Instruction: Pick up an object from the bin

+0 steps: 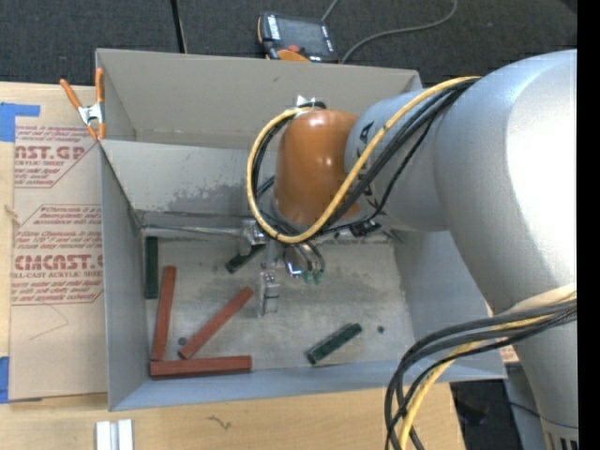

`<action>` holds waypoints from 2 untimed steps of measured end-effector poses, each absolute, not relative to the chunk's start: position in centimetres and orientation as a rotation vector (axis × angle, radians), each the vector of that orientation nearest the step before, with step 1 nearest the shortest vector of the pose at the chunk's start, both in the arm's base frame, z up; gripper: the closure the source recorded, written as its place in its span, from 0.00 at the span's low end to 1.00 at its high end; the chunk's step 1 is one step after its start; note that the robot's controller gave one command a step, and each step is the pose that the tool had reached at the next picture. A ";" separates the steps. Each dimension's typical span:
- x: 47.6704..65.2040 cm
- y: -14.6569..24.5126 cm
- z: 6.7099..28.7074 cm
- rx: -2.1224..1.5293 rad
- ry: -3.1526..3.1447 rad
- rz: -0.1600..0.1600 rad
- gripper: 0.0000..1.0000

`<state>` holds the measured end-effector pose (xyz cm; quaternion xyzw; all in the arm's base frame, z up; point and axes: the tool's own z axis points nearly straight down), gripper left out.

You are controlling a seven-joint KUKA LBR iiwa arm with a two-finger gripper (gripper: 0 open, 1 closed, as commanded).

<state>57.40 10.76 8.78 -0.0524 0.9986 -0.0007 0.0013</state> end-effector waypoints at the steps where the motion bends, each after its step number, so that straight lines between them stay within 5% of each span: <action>1: 52.0 16.3 7.0 -0.442 3.109 0.003 0.00; 2: 53.4 13.1 12.9 -0.634 3.071 -0.001 0.00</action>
Offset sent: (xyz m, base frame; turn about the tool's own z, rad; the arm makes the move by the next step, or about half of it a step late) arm -0.0533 0.0531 -0.0178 -0.1748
